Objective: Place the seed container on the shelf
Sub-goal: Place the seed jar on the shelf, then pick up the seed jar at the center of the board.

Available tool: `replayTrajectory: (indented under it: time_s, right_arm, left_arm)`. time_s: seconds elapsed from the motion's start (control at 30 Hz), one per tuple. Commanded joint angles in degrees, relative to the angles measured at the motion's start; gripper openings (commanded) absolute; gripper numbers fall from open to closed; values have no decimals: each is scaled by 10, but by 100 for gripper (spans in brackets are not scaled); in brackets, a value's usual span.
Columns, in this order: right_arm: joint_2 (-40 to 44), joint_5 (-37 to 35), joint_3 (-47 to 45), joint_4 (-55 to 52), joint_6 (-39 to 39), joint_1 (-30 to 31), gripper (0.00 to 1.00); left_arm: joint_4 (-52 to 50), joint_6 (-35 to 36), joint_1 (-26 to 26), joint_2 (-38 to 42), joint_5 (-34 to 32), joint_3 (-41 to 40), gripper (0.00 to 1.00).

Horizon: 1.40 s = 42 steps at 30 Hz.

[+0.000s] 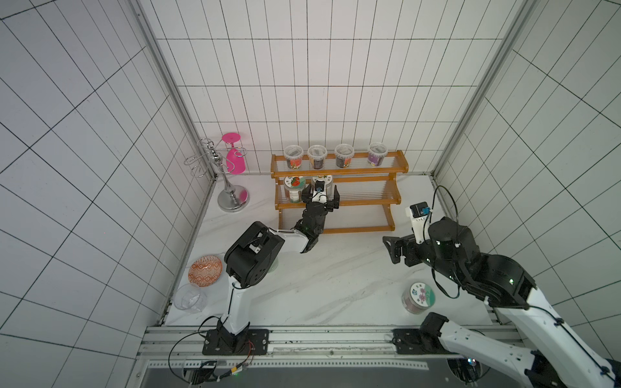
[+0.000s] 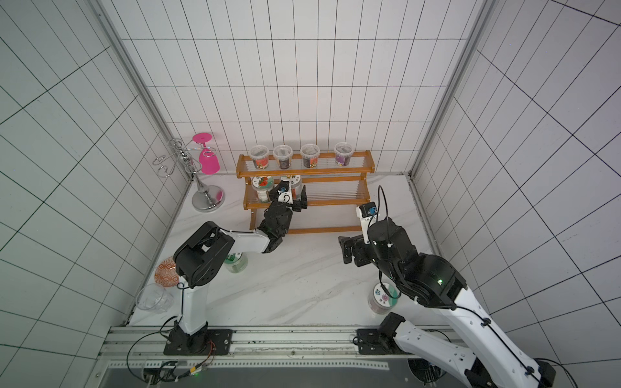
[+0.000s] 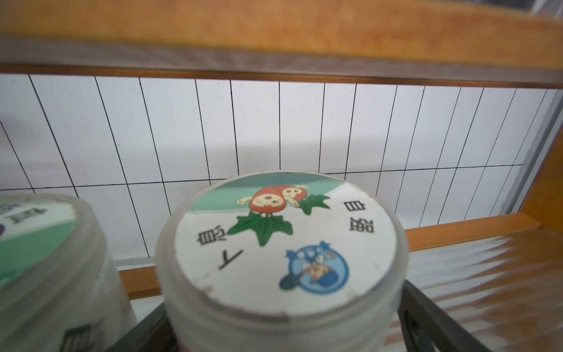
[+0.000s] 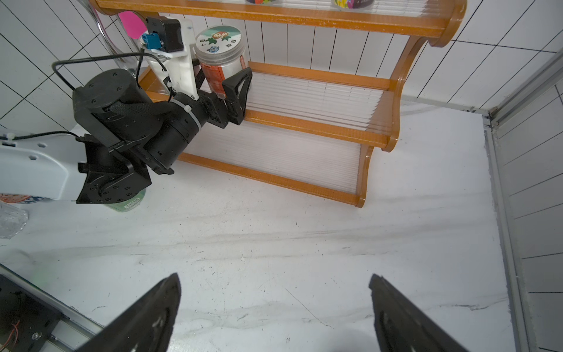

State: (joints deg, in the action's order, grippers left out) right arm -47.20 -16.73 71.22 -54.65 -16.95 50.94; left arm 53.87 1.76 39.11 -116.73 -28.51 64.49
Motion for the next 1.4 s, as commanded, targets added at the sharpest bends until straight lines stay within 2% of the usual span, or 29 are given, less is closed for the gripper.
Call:
replayTrajectory:
  time_s: [0.0,0.23,0.47,0.87,1.0,1.2,1.37]
  right_arm:
    - [4,4,-7,-7,0,-6,99]
    - [6,9,-7,-8,-1,-7,99]
    - [9,22,-22,3,2,-8,99]
    - [27,113,-94,106,46,-8,99]
    - [24,142,-113,139,53,-9,99]
    - [7,159,-127,156,55,-9,99]
    - [-10,185,-139,177,60,-9,99]
  left_arm:
    - [0,16,14,13,-2,-11,99]
    - [-2,15,27,60,-23,-49,99]
    - [-66,-8,38,161,-37,-112,99]
    - [-537,-160,37,433,-49,-141,99]
    - [-712,-252,28,515,-49,-143,99]
    - [-906,-352,-30,590,8,-145,99]
    - [-1004,-393,-101,603,78,-141,99]
